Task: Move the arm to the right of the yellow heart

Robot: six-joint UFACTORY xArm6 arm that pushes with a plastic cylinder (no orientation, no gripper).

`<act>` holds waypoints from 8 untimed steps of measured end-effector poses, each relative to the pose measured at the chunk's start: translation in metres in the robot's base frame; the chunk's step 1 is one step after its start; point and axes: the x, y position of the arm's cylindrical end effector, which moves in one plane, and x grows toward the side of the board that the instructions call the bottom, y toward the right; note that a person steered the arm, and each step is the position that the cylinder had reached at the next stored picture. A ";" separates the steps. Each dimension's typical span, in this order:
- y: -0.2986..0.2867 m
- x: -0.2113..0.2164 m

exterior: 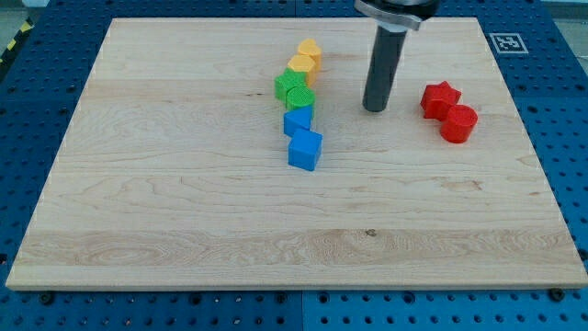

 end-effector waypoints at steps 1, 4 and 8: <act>0.000 0.000; 0.000 0.002; 0.000 0.008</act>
